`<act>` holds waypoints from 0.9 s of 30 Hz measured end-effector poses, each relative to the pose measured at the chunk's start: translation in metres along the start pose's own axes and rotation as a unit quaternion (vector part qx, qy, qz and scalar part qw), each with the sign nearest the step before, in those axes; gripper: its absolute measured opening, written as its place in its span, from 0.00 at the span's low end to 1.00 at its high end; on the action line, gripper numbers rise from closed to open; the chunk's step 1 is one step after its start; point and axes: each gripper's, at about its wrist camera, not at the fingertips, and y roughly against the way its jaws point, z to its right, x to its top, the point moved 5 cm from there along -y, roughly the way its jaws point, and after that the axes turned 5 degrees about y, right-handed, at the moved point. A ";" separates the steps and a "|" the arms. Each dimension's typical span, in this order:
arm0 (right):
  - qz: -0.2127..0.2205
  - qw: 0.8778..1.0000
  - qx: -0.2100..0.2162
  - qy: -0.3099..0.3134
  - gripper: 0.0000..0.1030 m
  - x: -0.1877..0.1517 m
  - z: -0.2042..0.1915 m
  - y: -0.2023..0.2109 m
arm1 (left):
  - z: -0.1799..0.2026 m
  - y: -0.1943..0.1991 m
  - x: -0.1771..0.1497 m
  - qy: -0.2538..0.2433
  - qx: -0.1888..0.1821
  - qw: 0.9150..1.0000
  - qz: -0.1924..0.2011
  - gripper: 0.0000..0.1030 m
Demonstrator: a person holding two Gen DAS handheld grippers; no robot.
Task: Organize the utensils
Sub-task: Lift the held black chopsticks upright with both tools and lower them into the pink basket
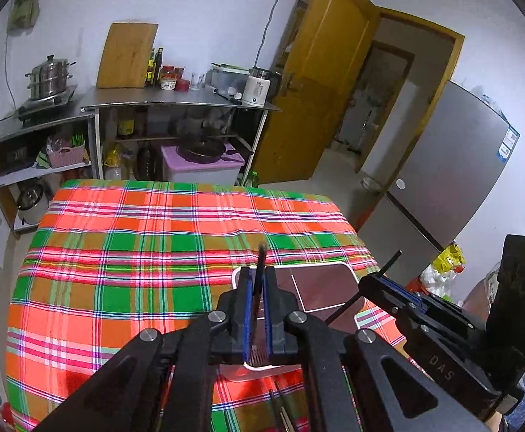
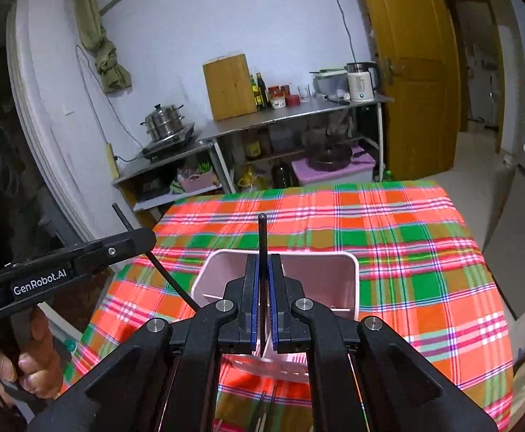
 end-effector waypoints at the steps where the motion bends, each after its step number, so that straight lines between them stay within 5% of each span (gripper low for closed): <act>1: -0.001 1.000 -0.001 -0.001 0.05 0.002 0.001 -0.001 | -0.002 0.001 0.001 0.001 0.000 1.000 0.001 0.07; 9: 0.013 1.000 -0.010 0.000 0.17 0.005 0.005 0.019 | -0.005 0.038 0.002 0.002 0.003 0.999 0.039 0.21; 14: 0.034 0.999 -0.013 0.000 0.18 -0.002 0.007 0.049 | -0.003 0.070 -0.010 -0.008 0.010 0.998 0.065 0.22; 27: 0.054 0.998 -0.014 0.012 0.18 -0.067 -0.004 0.121 | 0.004 0.125 -0.113 -0.036 0.019 0.996 0.078 0.22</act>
